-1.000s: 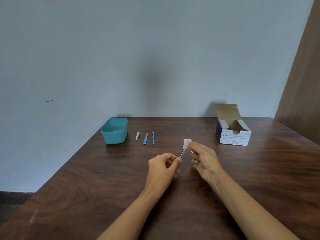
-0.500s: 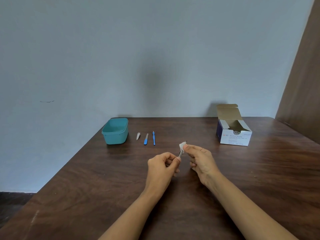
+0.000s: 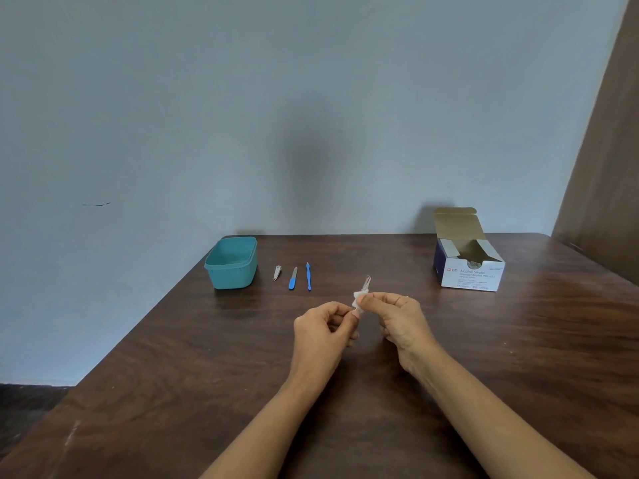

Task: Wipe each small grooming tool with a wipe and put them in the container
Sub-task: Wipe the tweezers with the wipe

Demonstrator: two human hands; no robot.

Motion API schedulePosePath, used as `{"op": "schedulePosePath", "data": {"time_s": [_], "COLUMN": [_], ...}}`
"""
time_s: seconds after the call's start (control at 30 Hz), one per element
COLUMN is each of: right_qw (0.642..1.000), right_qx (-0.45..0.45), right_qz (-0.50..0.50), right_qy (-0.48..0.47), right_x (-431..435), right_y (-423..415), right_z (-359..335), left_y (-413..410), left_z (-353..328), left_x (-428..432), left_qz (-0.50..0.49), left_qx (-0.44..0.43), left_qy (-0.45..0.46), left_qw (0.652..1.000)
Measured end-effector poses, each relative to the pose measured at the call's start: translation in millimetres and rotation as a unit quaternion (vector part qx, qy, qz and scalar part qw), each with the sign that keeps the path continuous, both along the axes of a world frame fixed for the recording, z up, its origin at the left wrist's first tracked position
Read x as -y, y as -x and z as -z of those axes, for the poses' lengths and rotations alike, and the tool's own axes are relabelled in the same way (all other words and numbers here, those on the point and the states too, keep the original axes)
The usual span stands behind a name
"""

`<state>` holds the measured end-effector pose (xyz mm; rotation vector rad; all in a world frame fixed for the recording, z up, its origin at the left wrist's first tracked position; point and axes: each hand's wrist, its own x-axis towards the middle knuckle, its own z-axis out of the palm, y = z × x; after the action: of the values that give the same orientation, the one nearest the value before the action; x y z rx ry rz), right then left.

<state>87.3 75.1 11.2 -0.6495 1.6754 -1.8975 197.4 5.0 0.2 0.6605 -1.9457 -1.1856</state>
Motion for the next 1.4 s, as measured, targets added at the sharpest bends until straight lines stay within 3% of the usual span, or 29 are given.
{"op": "schedulePosePath", "data": {"time_s": [0.17,0.5,0.9,1.1,1.4], "right_qw": [1.000,0.998,0.995,0.990,0.999], "right_qx": [0.022,0.049,-0.028,-0.025,-0.039], "right_qz": [0.009,0.040,-0.053,-0.075,0.014], "right_qy": [-0.004,-0.028,-0.085,-0.120,-0.025], "right_x": [0.6,2.1,-5.0,-6.5,-5.5], "right_y": [7.7,8.2,-1.9,4.3,-3.8], "right_z": [-0.4,4.5,-6.6,-7.4,-11.0], "left_y": [1.6,2.5,1.4,-0.8,4.1], "left_z": [2.4,5.9,8.0,5.6,6.8], "left_x": [0.9,3.1,10.3,9.6,5.5], "left_qz": [0.003,-0.013,-0.025,-0.014,-0.004], "left_qx": [0.025,0.056,0.078,0.094,0.082], "left_qy": [0.012,0.172,0.217,0.215,0.225], "left_qw": [1.000,0.983,0.973,0.972,0.971]}}
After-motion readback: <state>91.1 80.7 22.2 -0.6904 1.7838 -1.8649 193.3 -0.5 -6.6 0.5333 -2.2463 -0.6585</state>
